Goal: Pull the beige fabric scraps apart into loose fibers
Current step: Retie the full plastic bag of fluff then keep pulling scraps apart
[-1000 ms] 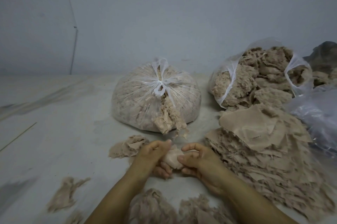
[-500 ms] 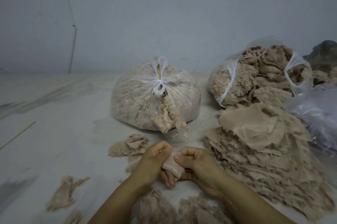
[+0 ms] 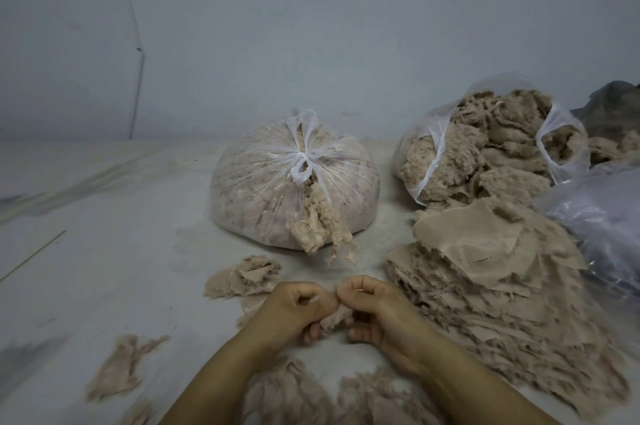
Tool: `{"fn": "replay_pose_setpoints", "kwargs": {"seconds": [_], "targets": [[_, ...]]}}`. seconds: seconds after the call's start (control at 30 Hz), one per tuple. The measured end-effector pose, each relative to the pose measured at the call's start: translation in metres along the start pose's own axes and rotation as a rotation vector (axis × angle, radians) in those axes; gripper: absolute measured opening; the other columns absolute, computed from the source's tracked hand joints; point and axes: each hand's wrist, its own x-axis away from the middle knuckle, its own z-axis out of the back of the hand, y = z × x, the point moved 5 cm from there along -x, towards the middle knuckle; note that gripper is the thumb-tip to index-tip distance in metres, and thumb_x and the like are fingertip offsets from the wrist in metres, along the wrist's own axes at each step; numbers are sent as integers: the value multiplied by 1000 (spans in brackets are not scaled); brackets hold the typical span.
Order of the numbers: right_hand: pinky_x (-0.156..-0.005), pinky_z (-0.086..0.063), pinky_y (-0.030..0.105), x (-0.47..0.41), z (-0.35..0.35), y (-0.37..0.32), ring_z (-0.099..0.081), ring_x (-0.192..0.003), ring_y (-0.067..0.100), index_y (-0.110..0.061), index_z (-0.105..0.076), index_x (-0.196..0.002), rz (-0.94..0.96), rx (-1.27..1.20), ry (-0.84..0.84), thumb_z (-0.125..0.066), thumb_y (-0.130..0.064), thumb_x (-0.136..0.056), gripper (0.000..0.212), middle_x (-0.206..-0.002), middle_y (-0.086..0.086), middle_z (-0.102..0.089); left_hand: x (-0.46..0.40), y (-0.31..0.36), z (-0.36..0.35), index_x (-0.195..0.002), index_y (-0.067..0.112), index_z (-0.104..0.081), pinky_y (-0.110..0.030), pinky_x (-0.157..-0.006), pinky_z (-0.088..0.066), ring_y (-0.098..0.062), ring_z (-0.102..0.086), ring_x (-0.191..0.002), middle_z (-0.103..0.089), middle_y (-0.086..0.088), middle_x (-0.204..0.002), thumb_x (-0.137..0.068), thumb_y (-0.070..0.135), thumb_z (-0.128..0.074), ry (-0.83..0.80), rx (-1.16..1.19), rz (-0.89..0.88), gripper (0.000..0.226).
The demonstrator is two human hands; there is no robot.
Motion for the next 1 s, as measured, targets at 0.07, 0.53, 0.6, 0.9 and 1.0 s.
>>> {"fn": "replay_pose_setpoints", "kwargs": {"seconds": [0.07, 0.53, 0.6, 0.9, 1.0], "targets": [[-49, -47, 22, 0, 0, -1, -56, -60, 13, -12, -66, -81, 39, 63, 23, -73, -17, -77, 10, -76, 9, -63, 0, -1, -1, -75, 16, -74, -20, -45, -36, -9, -45, -41, -53, -6, -51, -74, 37, -69, 0, -20, 7, 21], [-44, -41, 22, -1, -3, -4, -48, -46, 8, -21, -63, -57, 200, 243, 199, -63, -4, -88, 35, -55, -2, -57, 3, 7, -1, -55, 19, -67, -15, -38, -27, -5, -36, -34, -53, 2, -44, -88, 16, -66, -38, -107, 11, 33], [-45, -41, 23, -3, -5, -1, -48, -49, 11, -17, -62, -60, 197, 226, 245, -62, -4, -89, 32, -56, 0, -57, 2, 8, 2, -54, 20, -67, -16, -38, -27, -6, -36, -34, -53, 1, -44, -87, 16, -67, -17, -121, 5, 33], [-45, -46, 24, -4, -9, 8, -52, -47, 14, -10, -60, -65, 114, -8, 352, -59, -3, -90, 26, -55, 5, -57, -6, 10, 4, -58, 22, -70, -16, -39, -31, -3, -40, -35, -56, 5, -45, -84, 21, -71, 56, -208, -73, 26], [-44, -44, 25, -8, 0, 8, -51, -47, 15, -8, -58, -65, 79, -138, 418, -53, 3, -89, 27, -54, 5, -54, -5, 10, -4, -59, 20, -70, -17, -43, -34, -2, -43, -40, -59, 6, -48, -81, 23, -74, 12, -235, -110, 23]]}}
